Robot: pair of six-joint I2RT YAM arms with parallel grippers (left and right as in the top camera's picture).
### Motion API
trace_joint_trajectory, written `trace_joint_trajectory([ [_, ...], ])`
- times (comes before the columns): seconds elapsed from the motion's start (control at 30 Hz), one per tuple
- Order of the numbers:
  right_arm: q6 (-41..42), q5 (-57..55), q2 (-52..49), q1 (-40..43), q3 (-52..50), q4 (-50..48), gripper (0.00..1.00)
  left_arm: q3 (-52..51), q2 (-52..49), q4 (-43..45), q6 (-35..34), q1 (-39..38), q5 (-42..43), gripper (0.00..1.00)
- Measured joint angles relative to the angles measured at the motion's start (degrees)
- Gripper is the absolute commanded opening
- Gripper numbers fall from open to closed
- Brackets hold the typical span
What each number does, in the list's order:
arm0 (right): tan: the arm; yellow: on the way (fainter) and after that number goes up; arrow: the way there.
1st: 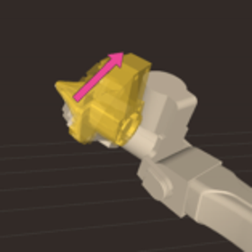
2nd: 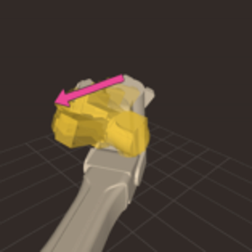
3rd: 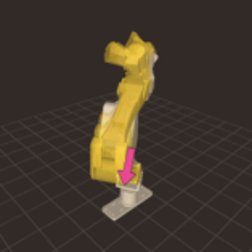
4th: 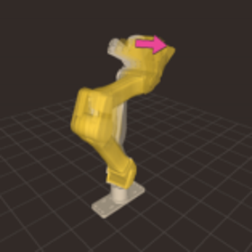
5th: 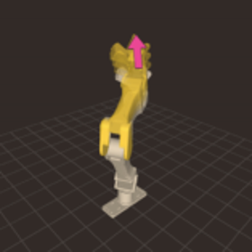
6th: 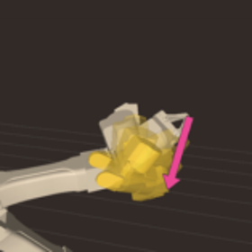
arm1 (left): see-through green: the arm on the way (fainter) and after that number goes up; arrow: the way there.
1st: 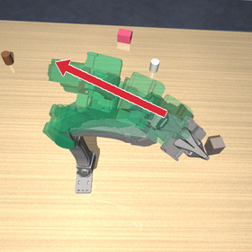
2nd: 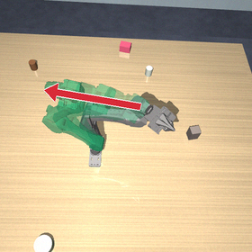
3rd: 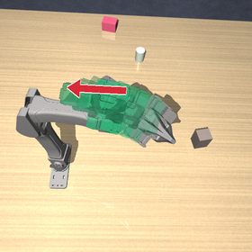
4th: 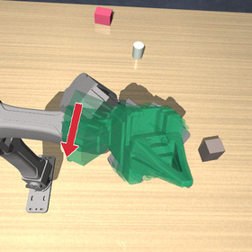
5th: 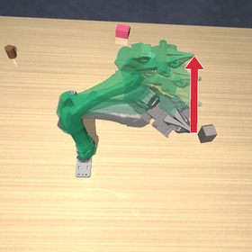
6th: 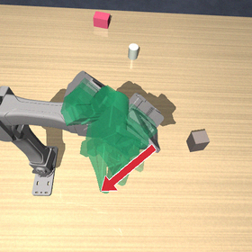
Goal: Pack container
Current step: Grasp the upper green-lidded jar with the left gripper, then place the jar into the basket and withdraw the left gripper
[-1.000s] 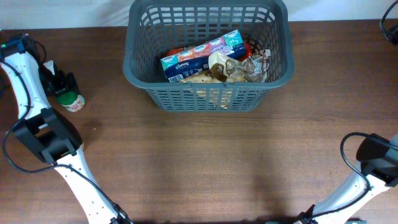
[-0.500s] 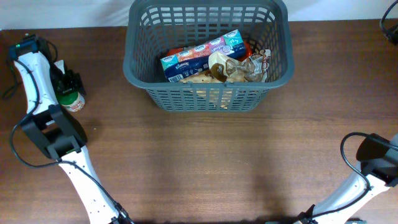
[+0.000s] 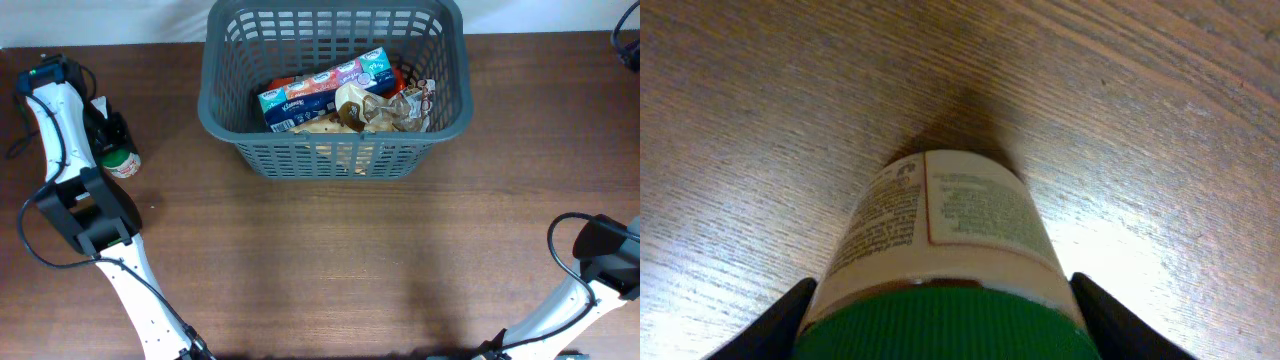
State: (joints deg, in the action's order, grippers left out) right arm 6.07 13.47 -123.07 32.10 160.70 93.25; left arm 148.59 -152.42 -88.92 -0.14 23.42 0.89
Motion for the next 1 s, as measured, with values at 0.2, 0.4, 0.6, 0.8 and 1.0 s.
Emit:
trace_joint_trajectory([
  [0.2,-0.02,0.00,0.00,0.00,0.00,0.00,1.00,0.02,0.04,-0.13,-0.13,0.00,0.24,0.02],
  [0.4,0.02,0.00,0.00,0.00,0.00,0.00,0.99,3.85,0.07,-1.51,-0.15,-0.02,4.57,0.02],
  [0.6,0.02,0.00,0.00,0.00,0.00,0.00,0.99,20.85,10.34,1.01,1.75,-1.16,11.96,0.02],
  [0.8,0.00,0.00,0.00,0.00,0.00,0.00,0.99,31.04,28.85,3.06,11.28,-11.82,14.78,0.02],
  [1.0,0.00,0.00,0.00,0.00,0.00,0.00,0.99,30.36,33.38,-1.92,29.40,-31.30,16.24,0.02],
])
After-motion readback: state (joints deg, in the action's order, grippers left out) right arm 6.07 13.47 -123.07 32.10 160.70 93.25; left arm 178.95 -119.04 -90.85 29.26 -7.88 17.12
